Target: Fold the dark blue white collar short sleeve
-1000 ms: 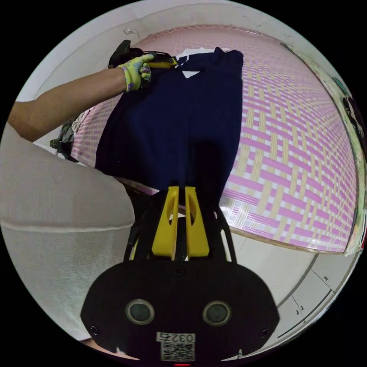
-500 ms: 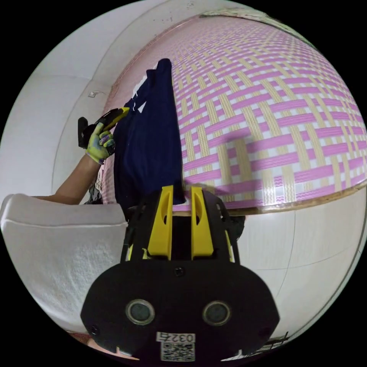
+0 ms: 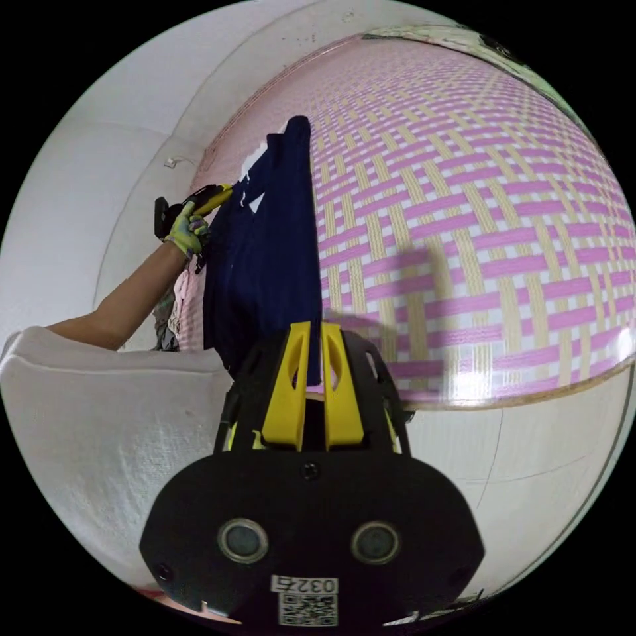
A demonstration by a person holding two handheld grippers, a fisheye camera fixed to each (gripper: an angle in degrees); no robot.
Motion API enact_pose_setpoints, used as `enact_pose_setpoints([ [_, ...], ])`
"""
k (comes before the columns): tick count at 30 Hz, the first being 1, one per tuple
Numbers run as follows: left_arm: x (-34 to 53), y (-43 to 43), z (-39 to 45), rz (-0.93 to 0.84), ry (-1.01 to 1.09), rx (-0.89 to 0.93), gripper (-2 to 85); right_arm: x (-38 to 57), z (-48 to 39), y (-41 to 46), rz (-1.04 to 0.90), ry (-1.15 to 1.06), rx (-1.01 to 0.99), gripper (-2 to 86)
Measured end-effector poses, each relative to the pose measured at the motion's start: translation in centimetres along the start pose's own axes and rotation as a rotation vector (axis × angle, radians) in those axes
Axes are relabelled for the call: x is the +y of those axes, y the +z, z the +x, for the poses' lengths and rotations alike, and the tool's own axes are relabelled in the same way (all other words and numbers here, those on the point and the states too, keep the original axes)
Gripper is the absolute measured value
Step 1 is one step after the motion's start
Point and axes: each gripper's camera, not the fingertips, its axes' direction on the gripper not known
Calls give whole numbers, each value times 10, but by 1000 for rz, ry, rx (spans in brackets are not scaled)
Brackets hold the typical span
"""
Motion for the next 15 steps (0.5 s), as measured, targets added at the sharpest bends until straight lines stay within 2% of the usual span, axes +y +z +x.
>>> enact_pose_setpoints([
  [3,-24,8,-5,-3,43,23,36,-31,-1,-5,-7,-58,-45,35],
  [7,-40,29,-15,-100,76,0,76,-84,-8,-6,-47,-170,-51,35],
  [15,-21,28,-13,-50,128,19,-13,-213,-22,21,-100,-316,-123,32],
])
